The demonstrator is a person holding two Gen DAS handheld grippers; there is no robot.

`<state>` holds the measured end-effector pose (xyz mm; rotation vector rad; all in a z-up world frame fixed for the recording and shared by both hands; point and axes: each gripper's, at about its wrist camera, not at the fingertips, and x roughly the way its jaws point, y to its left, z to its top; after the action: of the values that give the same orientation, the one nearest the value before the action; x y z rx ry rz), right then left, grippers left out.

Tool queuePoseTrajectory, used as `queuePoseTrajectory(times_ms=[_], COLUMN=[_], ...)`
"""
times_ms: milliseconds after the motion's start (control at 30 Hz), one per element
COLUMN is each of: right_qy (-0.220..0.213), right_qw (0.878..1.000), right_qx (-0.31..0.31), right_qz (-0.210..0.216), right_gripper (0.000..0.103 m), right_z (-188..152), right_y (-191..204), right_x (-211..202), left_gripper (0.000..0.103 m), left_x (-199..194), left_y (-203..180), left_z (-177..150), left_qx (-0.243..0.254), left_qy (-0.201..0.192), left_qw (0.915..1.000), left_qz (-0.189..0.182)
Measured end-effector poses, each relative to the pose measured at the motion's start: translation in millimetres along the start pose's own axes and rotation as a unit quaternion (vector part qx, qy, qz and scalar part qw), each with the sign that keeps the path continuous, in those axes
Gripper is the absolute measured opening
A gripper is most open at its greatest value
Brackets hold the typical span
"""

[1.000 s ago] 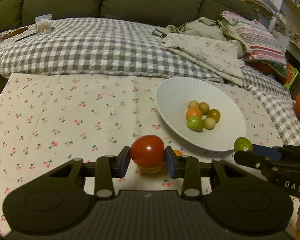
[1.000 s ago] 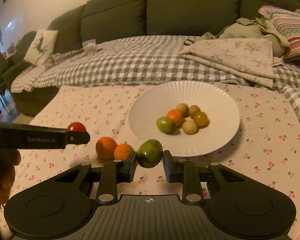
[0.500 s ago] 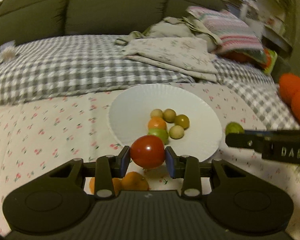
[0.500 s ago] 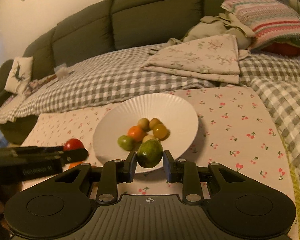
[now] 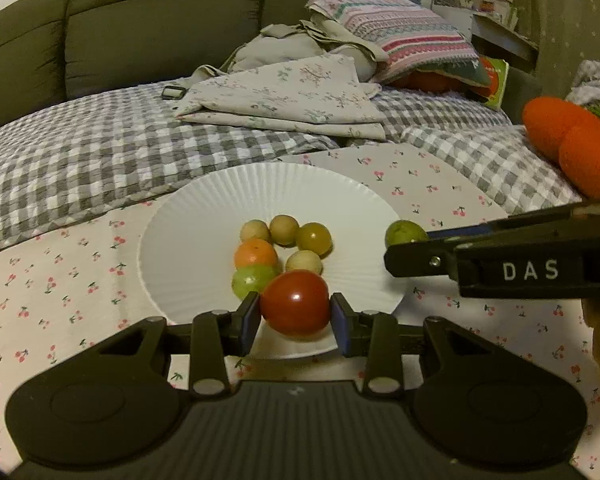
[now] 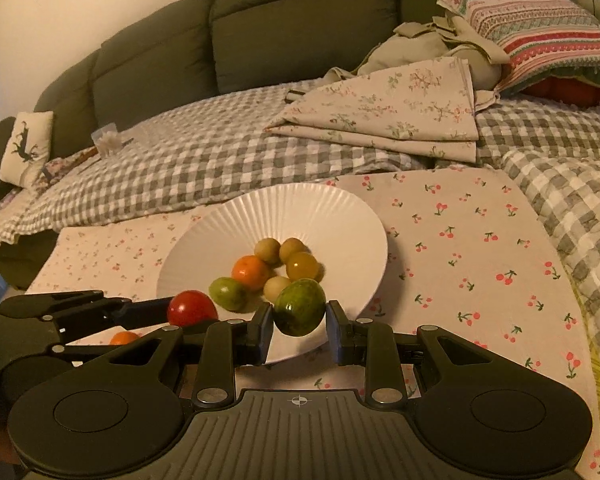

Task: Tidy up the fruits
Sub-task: 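Lower the tomato and green fruit into the plate and open both tools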

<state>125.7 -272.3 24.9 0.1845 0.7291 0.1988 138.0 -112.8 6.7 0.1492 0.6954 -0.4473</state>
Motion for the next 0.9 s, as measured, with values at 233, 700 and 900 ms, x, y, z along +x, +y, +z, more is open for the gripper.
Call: queuePoseTrajectory(times_ms=[233, 700, 900], right_qy=[0.003, 0.01, -0.006], right_qw=[1.0, 1.0, 0.999], right_qx=[-0.009, 0.017, 0.042], right_qz=[0.001, 0.006, 0.002], right_gripper=[0.027, 0.03, 0.03], right_z=[2.7, 2.9, 8.7], right_y=[-0.5, -7.9, -19.0], right_x=[9.3, 18.7, 6.5], left_gripper=[0.037, 0.056, 0.056], left_x=[11.6, -0.1, -12.2], left_y=[2.9, 10.1, 25.2], left_z=[0.1, 3.6, 3.9], left_qx=[-0.003, -0.024, -0.056], left_qy=[0.005, -0.015, -0.018], left_qw=[1.0, 0.9996, 0.9983], left_qz=[-0.004, -0.005, -0.004])
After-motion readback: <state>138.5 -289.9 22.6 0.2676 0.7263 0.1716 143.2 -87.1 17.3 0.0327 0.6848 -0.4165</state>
